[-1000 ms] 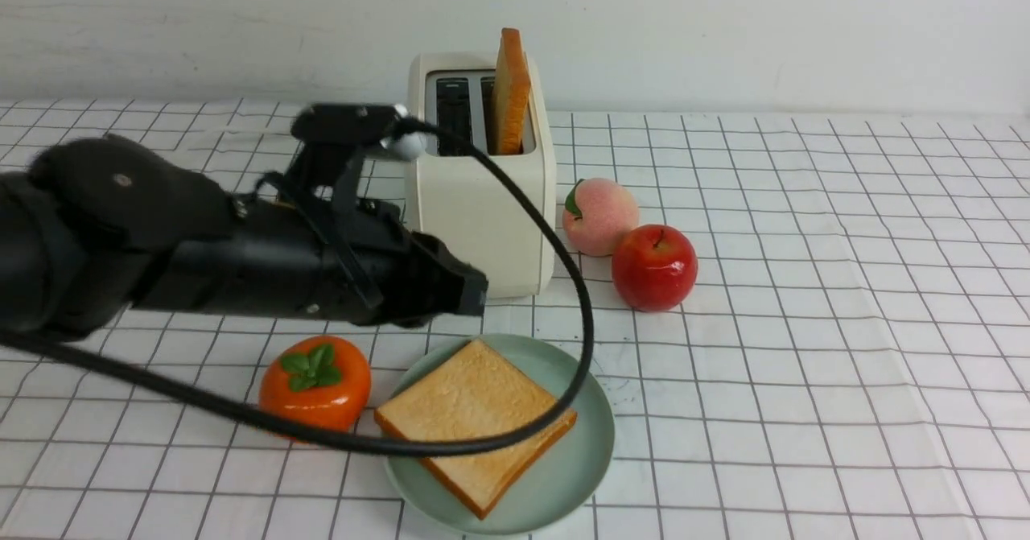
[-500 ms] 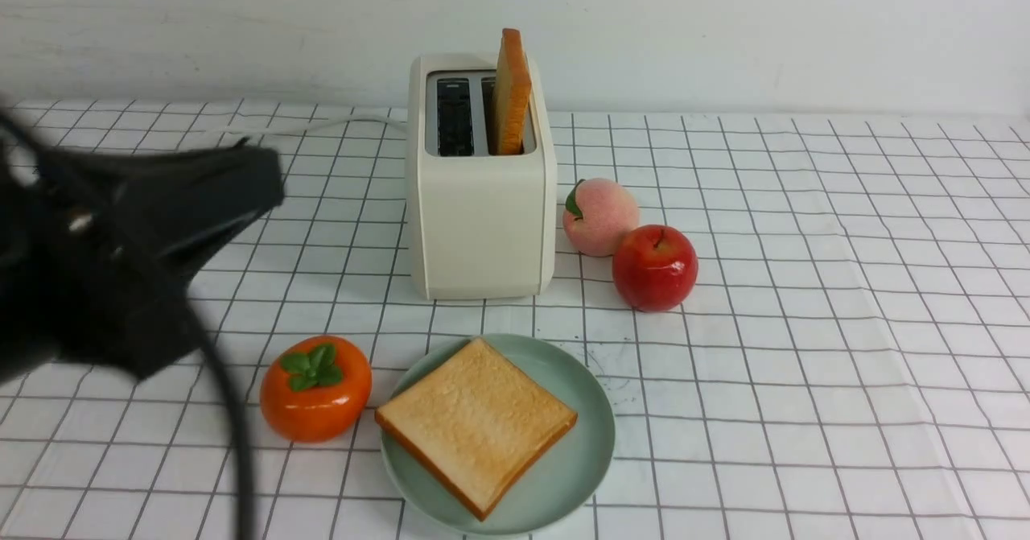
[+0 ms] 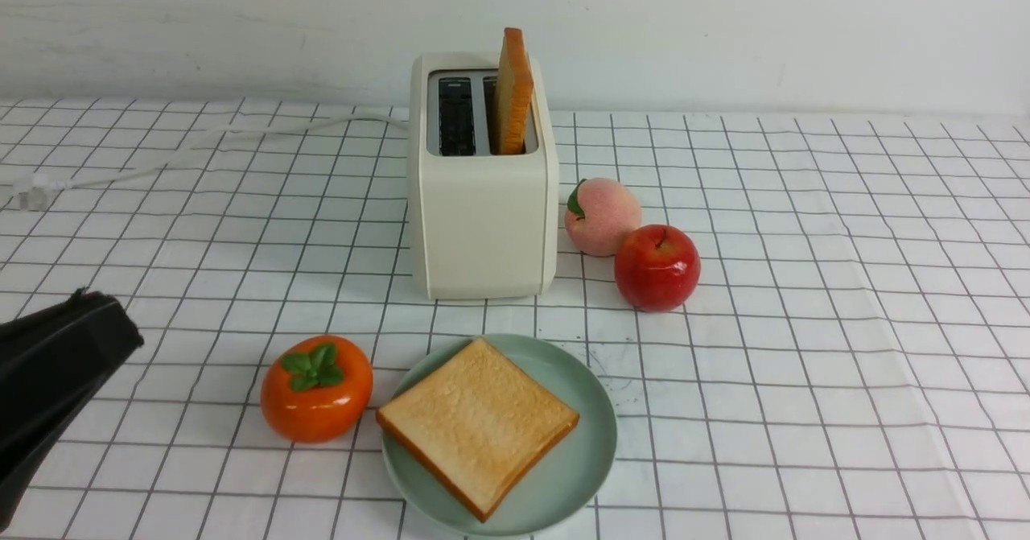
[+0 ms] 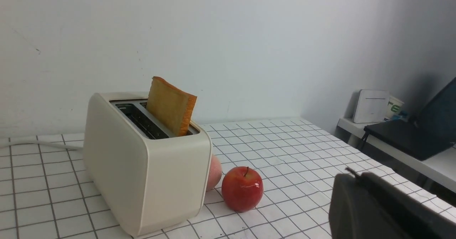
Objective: Take toasted bread from bread machine on white checkered table place on plate.
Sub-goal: 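Grasp the toast slice in the toaster and pull it up out of the slot with the right gripper, then place the held slice of bread on top of the slice on the plate with the right gripper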
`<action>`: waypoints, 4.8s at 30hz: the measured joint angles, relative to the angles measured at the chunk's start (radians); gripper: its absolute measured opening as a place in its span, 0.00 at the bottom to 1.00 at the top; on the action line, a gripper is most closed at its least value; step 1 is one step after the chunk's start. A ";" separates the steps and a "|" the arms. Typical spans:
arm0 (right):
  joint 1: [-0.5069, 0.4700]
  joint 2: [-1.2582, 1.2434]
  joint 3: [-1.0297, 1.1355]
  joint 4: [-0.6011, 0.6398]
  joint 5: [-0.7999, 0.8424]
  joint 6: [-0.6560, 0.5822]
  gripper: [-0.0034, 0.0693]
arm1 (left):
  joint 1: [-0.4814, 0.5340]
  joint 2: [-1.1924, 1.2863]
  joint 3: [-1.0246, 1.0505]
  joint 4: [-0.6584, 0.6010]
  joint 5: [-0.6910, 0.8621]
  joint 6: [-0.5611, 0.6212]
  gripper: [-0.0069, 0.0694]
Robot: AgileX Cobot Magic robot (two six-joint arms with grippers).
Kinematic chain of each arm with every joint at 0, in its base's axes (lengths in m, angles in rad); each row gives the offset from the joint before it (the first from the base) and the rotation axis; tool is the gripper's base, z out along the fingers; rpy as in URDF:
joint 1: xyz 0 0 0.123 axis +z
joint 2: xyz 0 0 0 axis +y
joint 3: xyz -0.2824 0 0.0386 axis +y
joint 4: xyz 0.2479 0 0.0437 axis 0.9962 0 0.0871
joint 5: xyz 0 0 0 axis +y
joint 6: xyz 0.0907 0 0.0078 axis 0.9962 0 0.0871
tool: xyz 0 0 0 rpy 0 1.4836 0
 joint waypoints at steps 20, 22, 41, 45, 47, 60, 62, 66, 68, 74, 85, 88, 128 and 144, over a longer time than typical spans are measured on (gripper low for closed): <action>0.356 1.370 -1.319 -0.324 0.846 -0.193 0.09 | 0.000 0.000 0.000 -0.053 0.039 0.000 0.07; 0.415 1.477 -1.459 -0.387 0.842 -0.145 0.09 | 0.000 0.000 0.001 -0.053 0.040 0.001 0.07; 0.498 2.312 -2.566 -0.505 0.852 0.065 0.83 | 0.000 0.000 0.001 -0.053 0.043 0.007 0.07; 0.498 2.342 -2.573 -0.586 0.810 0.091 0.80 | 0.000 0.000 0.001 -0.053 0.050 0.007 0.07; 0.498 2.351 -2.573 -0.597 0.767 0.094 0.76 | 0.000 0.000 0.001 -0.053 0.053 0.007 0.07; 0.498 2.425 -2.573 -0.589 0.647 0.094 0.51 | 0.000 0.000 0.001 -0.053 0.068 0.007 0.08; 0.498 2.426 -2.573 -0.589 0.647 0.094 0.42 | 0.000 0.000 0.001 -0.053 0.069 0.007 0.08; 0.498 2.426 -2.573 -0.589 0.646 0.094 0.25 | 0.000 0.000 0.001 -0.053 0.069 0.007 0.08; 0.498 2.426 -2.579 -0.589 0.646 0.094 0.20 | 0.000 0.000 0.001 -0.053 0.069 0.007 0.08; 0.498 2.427 -2.661 -0.593 0.681 0.094 0.20 | 0.000 0.000 0.001 -0.053 0.069 0.007 0.08; 0.498 2.237 -2.823 -0.557 0.957 0.042 0.20 | 0.000 0.000 0.001 -0.053 0.069 0.007 0.09; 0.498 2.167 -2.819 -0.531 0.979 0.026 0.20 | 0.000 0.000 0.001 -0.053 0.069 0.007 0.09; 0.432 1.760 -1.003 0.940 0.348 -1.097 0.20 | 0.000 0.000 0.001 -0.053 0.074 0.008 0.12; 0.390 1.842 -1.004 0.878 0.382 -1.097 0.30 | 0.000 0.000 0.001 -0.053 0.095 0.008 0.13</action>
